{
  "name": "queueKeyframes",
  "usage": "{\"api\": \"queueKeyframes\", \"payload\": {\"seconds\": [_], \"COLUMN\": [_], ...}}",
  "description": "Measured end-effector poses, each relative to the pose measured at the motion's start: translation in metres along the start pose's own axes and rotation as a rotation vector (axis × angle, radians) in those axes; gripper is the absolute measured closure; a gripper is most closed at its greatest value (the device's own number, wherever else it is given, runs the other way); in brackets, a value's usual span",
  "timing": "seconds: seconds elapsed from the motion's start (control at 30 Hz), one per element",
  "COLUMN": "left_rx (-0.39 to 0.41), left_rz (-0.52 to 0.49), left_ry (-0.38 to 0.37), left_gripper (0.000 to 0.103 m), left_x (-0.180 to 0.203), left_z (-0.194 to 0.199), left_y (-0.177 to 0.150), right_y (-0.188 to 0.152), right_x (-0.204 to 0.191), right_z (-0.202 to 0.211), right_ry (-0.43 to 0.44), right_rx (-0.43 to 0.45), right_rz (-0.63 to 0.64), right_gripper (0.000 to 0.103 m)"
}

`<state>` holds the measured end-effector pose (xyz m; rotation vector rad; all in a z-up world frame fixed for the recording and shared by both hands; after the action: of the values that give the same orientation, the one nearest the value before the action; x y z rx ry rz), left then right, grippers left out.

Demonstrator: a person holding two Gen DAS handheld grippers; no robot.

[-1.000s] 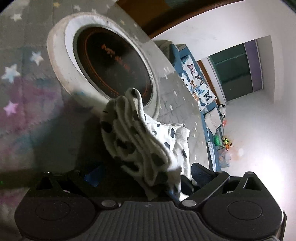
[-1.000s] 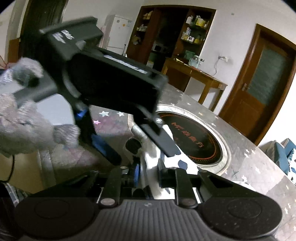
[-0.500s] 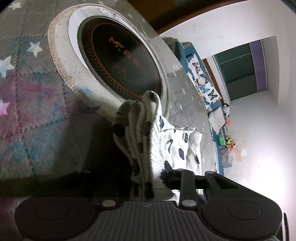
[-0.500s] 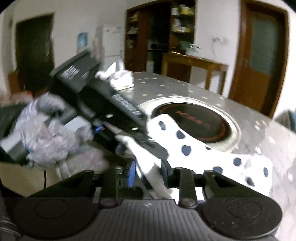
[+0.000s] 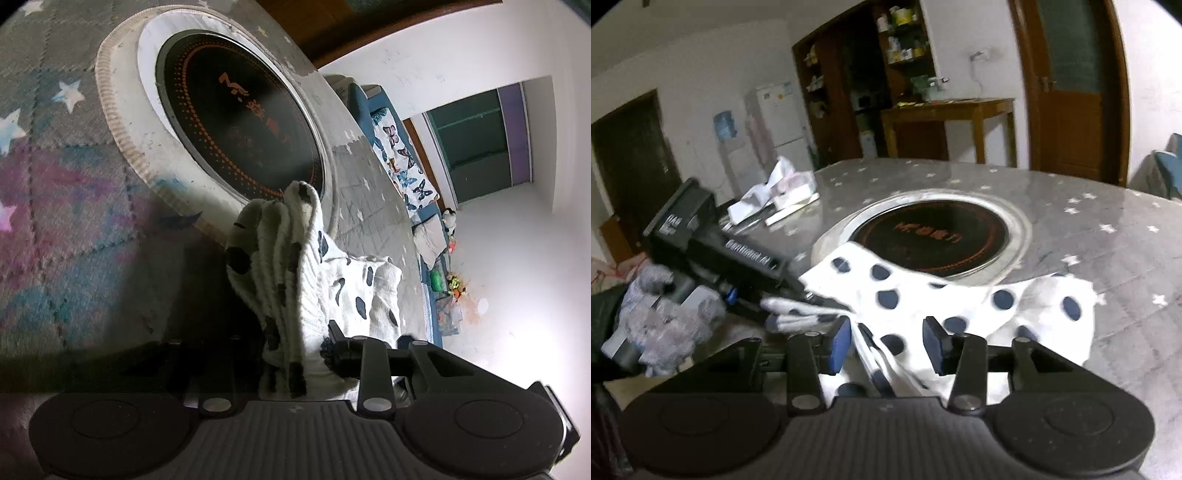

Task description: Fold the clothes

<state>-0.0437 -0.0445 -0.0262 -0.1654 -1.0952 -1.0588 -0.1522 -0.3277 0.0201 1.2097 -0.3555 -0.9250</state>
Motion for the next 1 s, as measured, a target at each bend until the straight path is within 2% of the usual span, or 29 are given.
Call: {"api": "queueKeyframes", "payload": {"seconds": [0.13,0.2,0.3,0.47,0.6,0.73,0.87,1.0], "left_rx": [-0.011,-0.014,-0.017,-0.02,-0.021,-0.018,-0.018,-0.016], "left_rz": [-0.024,-0.039,-0.066,-0.083,-0.095,-0.098,-0.104,-0.109], "left_ry": [0.003,0.003,0.005,0.007,0.004,-0.002,0.005,0.007], "left_gripper": [0.069,0.069,0.069,0.069,0.069,0.069,0.067,0.067], "left_x": [0.0,0.001,0.003,0.004,0.005,0.004,0.006,0.007], "left_z": [0.002,0.003,0.003,0.005,0.004,0.003,0.004,0.004], "left_y": [0.002,0.002,0.001,0.001,0.0,-0.001,-0.002,-0.002], "right_y": [0.012,0.017,0.017,0.007,0.001,-0.007,0.0,0.006], "right_x": [0.02,0.031,0.043,0.069,0.081,0.084,0.077,0.057], "right_z": [0.001,-0.002,-0.016,-0.044,-0.061,-0.071,-0.061,-0.041], "right_ry": [-0.049,-0.122,-0.239,-0.334,-0.36,-0.375,-0.362,-0.312], "right_rx": [0.054,0.063,0.031,-0.031,-0.065,-0.083,-0.062,-0.051], "right_rz": [-0.072,-0.055,0.022,0.042,0.054,0.077,0.072,0.092], "right_gripper": [0.06,0.06,0.06,0.061,0.067,0.068,0.067,0.067]}}
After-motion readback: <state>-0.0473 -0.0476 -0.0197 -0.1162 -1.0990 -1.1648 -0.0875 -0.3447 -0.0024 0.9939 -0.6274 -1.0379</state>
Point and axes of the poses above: each gripper's, at about its wrist camera, not at the fingertips, and z roughly against the way its jaws point, x to its right, y to its top, the point moved 4 cm from there along -z, roughly the way its jaws point, and after that the axes turned 12 degrees about x, right-handed, at the moved point
